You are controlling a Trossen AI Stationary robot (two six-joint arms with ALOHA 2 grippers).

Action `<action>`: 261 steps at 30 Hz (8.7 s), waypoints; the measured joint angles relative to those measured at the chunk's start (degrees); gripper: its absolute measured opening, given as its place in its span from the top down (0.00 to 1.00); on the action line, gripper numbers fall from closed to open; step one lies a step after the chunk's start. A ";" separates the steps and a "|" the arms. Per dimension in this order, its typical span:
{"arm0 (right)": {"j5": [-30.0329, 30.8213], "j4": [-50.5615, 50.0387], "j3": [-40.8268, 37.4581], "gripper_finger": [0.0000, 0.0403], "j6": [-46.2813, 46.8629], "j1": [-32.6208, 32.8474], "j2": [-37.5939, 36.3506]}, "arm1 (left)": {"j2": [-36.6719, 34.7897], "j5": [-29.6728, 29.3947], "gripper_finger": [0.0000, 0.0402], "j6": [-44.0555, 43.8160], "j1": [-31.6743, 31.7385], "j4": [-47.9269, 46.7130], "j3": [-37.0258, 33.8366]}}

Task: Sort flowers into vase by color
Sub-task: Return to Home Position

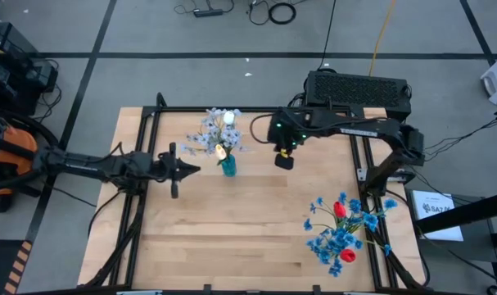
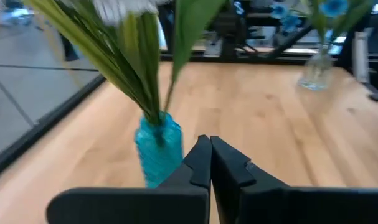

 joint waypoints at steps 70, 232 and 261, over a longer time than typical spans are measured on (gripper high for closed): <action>6.95 42.55 -64.66 1.00 16.18 8.04 -71.75 | -27.63 8.18 0.92 -1.37 2.21 0.81 -14.42; 9.03 48.91 -77.03 1.00 7.17 18.78 -91.29 | -27.48 8.20 0.91 -1.39 2.19 1.29 -14.51; 9.02 48.91 -77.03 1.00 7.15 18.77 -91.28 | -27.48 8.20 0.91 -1.39 2.20 1.29 -14.49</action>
